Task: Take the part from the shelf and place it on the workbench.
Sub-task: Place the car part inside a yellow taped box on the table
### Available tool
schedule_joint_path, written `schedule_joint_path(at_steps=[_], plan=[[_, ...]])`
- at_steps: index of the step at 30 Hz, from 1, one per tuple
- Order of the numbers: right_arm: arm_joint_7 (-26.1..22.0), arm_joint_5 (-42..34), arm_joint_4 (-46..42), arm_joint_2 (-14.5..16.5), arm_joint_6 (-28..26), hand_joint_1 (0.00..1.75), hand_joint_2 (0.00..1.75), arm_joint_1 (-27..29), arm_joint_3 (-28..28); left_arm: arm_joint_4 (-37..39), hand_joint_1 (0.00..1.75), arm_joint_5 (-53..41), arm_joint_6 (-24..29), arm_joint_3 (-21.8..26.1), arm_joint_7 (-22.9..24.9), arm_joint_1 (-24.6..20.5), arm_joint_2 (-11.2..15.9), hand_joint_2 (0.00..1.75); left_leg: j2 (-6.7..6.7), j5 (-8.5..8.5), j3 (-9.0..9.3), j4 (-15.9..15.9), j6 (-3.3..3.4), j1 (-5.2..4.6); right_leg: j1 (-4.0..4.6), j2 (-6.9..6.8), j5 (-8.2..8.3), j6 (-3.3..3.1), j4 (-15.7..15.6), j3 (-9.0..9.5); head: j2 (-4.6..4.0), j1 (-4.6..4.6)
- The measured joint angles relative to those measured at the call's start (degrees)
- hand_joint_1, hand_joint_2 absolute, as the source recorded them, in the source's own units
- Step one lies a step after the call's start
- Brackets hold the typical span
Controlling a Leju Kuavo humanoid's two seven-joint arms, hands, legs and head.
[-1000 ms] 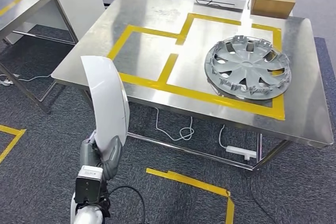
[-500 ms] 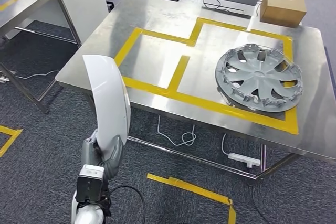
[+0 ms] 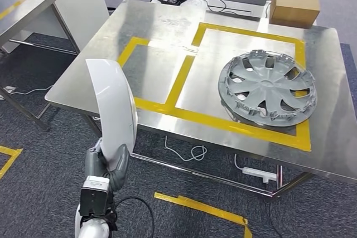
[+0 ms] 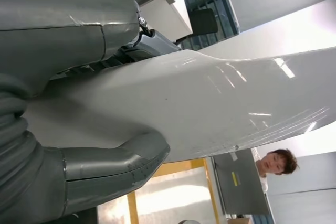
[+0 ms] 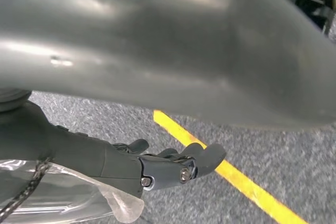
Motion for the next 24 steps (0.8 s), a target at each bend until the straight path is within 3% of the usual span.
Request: schedule_joint_path(at_steps=[2,3,4,8,10,13,14,15,16,18,19,20,24], plan=[[0.0,0.0,0.0,0.0,0.0,0.00,0.00,0.1,0.0,0.0,1.75,0.1,0.0,0.0,0.0,0.1,0.1,1.75,0.01,5.64,1.35,-6.1,0.32,-0.02,0.02,0.17,-0.92,0.15,0.0,1.20,0.00,0.00],[-0.1,0.0,0.0,0.1,-0.1,0.00,0.00,0.1,0.0,0.0,1.75,0.2,0.0,0.0,-0.1,0.1,0.1,1.75,0.01,7.80,2.46,-9.5,0.61,-0.15,0.11,0.22,-1.40,0.39,0.0,1.65,0.00,0.06],[-0.2,0.0,0.0,0.2,-0.1,0.00,0.00,0.1,0.0,-0.1,1.75,0.3,-0.1,0.0,-0.2,0.2,0.2,1.75,0.02,8.84,3.47,-12.4,0.94,-0.28,0.15,0.27,-1.77,0.68,0.0,1.89,-0.01,0.07],[-0.2,-0.2,0.0,0.4,-0.1,0.00,0.00,-0.1,0.0,-0.5,1.75,0.2,-0.9,0.0,-0.2,0.4,0.3,1.75,-0.14,8.21,4.72,-15.4,1.96,-0.46,0.10,0.07,-2.40,1.94,-0.3,2.17,-0.01,0.22],[-0.2,-0.2,0.0,0.4,0.2,0.00,0.00,-0.2,0.0,-0.4,1.75,-0.3,-1.6,-0.2,-0.4,-0.1,0.2,1.75,-0.08,8.04,5.59,-16.0,2.58,-0.12,0.13,-0.01,-3.70,2.46,2.1,1.06,-0.01,0.32],[-0.7,0.4,0.0,0.3,1.0,0.00,0.00,-0.3,0.0,0.2,1.75,-2.5,-4.3,-1.1,-0.5,-2.5,0.2,1.75,0.04,7.47,6.34,-16.2,3.20,-0.01,-0.10,-0.03,-7.38,3.00,13.1,-5.83,0.00,0.42],[-0.9,0.8,0.0,0.3,1.2,0.00,0.00,-0.3,0.0,0.4,1.75,-3.5,-5.6,-1.4,-0.3,-3.7,0.3,1.75,-0.03,7.24,6.55,-16.1,3.23,-0.02,-0.19,-0.03,-7.47,3.12,15.6,-7.96,0.00,0.39],[-1.0,1.3,0.0,0.3,1.4,0.00,0.00,-0.4,0.0,0.5,1.75,-4.8,-7.3,-1.9,0.1,-5.0,0.6,1.75,-0.13,6.98,6.83,-16.1,3.20,-0.01,-0.24,-0.04,-6.36,3.19,16.1,-9.15,0.00,0.43],[-1.0,1.8,0.0,0.3,1.6,0.00,0.00,-0.4,0.0,0.6,1.75,-6.0,-8.9,-2.4,0.6,-6.6,0.9,1.75,-0.22,6.69,7.23,-16.1,3.10,0.01,-0.28,-0.06,-4.08,3.17,14.2,-9.06,0.00,0.43],[-1.0,2.8,0.0,0.4,2.1,0.00,0.00,-0.7,0.2,0.8,1.75,-9.4,-12.2,-3.6,1.5,-10.5,1.6,1.75,-0.31,5.95,8.14,-16.1,2.66,-0.03,-0.25,-0.29,1.05,3.01,6.8,-6.53,0.00,0.45],[-0.9,3.3,0.0,0.4,2.3,0.00,0.00,-0.9,0.3,0.8,1.75,-11.3,-13.5,-4.2,2.0,-12.9,2.0,1.75,-0.33,5.63,8.38,-16.0,2.40,-0.12,-0.19,-0.38,2.45,2.80,3.6,-5.16,0.00,0.45],[-0.8,3.6,0.0,0.5,2.6,0.00,0.00,-1.1,0.4,0.9,1.75,-13.1,-14.5,-4.9,2.5,-15.3,2.3,1.75,-0.32,5.42,8.49,-15.9,2.22,-0.27,-0.17,-0.43,3.08,2.62,1.7,-4.28,0.00,0.43],[0.0,4.9,0.0,0.8,4.0,0.00,0.00,-1.7,1.2,2.4,1.75,-23.0,-15.2,-8.0,4.5,-24.5,3.4,1.75,-0.27,5.48,8.57,-16.1,2.44,-0.51,-0.10,-0.13,2.90,2.08,0.8,-3.87,0.00,0.09]])
